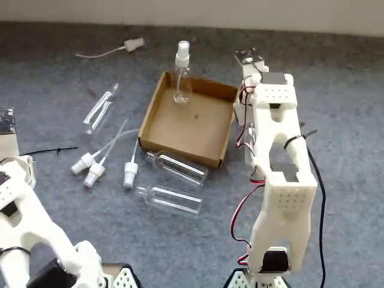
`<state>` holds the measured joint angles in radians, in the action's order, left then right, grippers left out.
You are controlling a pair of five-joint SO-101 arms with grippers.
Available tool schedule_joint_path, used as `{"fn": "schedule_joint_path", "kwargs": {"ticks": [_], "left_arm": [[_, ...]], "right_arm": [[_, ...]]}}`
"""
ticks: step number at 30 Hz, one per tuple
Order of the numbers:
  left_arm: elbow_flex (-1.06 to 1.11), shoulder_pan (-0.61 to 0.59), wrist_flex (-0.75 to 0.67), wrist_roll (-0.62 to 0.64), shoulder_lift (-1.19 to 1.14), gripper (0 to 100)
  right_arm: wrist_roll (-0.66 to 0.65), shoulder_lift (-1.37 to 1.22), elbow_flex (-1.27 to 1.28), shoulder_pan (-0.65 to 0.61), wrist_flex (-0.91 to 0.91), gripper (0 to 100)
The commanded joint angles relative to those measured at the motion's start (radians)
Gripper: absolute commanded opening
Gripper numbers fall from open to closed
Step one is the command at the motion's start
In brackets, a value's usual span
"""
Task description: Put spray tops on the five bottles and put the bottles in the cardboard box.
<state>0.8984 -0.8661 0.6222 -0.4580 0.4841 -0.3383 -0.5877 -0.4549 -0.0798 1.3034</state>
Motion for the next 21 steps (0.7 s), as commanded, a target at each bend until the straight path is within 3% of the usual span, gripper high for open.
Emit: {"fn": "schedule_joint_path", "kwargs": {"ticks": [1,10,16,21], "left_arm": [[-0.007,0.001,-0.015,-0.005,0.012,22],[-0.005,-0.002,-0.015,-0.005,0.012,22],[-0.005,-0.001,-0.015,-0.005,0.012,22],[-0.004,-0.001,-0.012,-0.005,0.012,22]], "right_arm": [[-0.005,0.01,-0.048,-0.007,-0.041,30.0],[-0.005,-0.09,-0.042,-0.01,-0.053,29.8],[-0.005,-0.108,-0.042,-0.004,-0.053,17.9],[-0.009,-0.107,-0.048,-0.004,-0.053,16.6]]}}
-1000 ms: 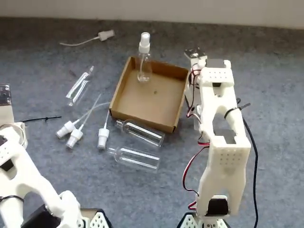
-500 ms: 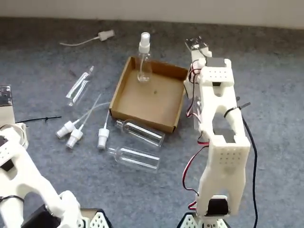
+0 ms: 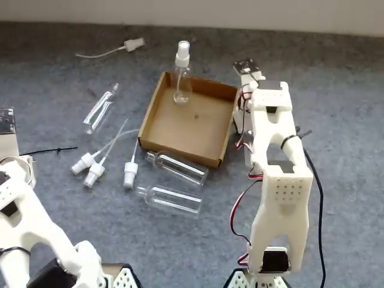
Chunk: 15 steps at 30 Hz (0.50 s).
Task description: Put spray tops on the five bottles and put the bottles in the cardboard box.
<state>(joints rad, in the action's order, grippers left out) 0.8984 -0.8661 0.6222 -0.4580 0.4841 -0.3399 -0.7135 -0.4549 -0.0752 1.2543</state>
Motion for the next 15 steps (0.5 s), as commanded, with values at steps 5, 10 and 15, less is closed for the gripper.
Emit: {"fn": "schedule_joint_path", "kwargs": {"ticks": [5,10,15], "left_arm": [[-0.004,-0.005,-0.011,-0.005,0.012,22],[-0.004,-0.004,-0.011,-0.005,0.012,22],[-0.004,0.001,-0.009,-0.005,0.013,22]], "right_arm": [[-0.041,0.018,-0.137,0.015,0.091,10.1],[-0.147,0.016,-0.302,0.061,0.28,7.4],[-0.261,0.012,-0.387,0.076,0.392,7.4]]}}
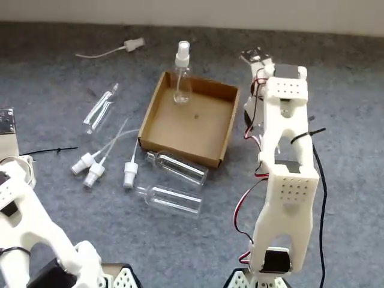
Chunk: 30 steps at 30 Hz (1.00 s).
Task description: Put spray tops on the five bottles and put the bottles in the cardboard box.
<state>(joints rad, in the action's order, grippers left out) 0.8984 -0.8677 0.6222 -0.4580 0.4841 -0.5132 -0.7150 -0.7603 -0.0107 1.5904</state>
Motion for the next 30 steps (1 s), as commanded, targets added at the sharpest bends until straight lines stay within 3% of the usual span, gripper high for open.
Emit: {"fn": "schedule_joint_path", "kwargs": {"ticks": [1,5,11,30], "left_arm": [[-0.004,0.002,-0.009,-0.005,0.013,22],[-0.004,-0.004,-0.009,-0.005,0.013,22],[-0.004,-0.007,-0.009,-0.005,0.013,22],[-0.002,-0.007,-0.009,-0.005,0.013,22]], "right_arm": [[-0.118,0.01,-0.084,0.01,0.068,7.4],[-0.127,0.01,0.027,0.015,0.022,8.5],[-0.126,0.01,0.154,-0.002,-0.056,24.1],[-0.084,0.012,0.189,-0.007,-0.096,24.2]]}}
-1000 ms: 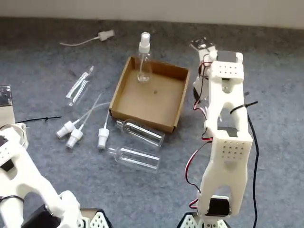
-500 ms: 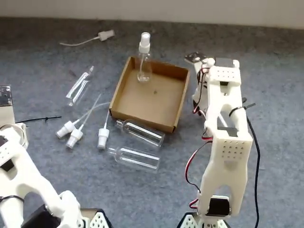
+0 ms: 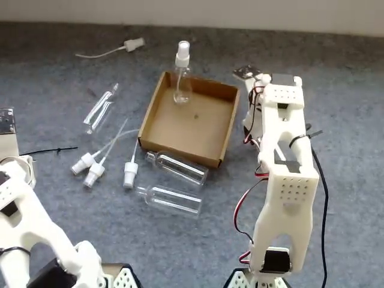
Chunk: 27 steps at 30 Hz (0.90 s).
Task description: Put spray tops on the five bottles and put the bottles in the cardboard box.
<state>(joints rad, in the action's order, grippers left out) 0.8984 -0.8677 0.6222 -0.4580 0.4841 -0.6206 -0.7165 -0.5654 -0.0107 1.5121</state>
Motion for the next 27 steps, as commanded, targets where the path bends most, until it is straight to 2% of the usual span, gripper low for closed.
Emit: {"fn": "schedule_joint_path", "kwargs": {"ticks": [1,3,8,19,22,24,27], "left_arm": [[-0.002,-0.007,-0.009,-0.005,0.013,22],[-0.002,-0.007,-0.009,-0.005,0.013,22],[-0.002,-0.007,-0.009,-0.005,0.013,22],[-0.008,0.002,-0.009,-0.003,0.013,22],[-0.012,0.041,0.002,-0.003,0.013,22],[-0.039,0.096,0.08,-0.003,0.007,22],[-0.145,0.191,0.29,0.003,0.004,22]], "right_arm": [[0.023,0.013,-0.002,-0.007,-0.028,24.1],[0.025,0.013,-0.001,-0.008,-0.045,22.8],[0.061,0.016,-0.008,-0.004,-0.05,10.8],[0.072,0.082,-0.01,-0.002,0.013,9.2],[0.161,0.177,-0.01,-0.008,0.053,4.5],[0.21,0.254,-0.008,-0.008,0.077,2.3],[0.232,0.366,-0.001,-0.01,0.104,2.3]]}}
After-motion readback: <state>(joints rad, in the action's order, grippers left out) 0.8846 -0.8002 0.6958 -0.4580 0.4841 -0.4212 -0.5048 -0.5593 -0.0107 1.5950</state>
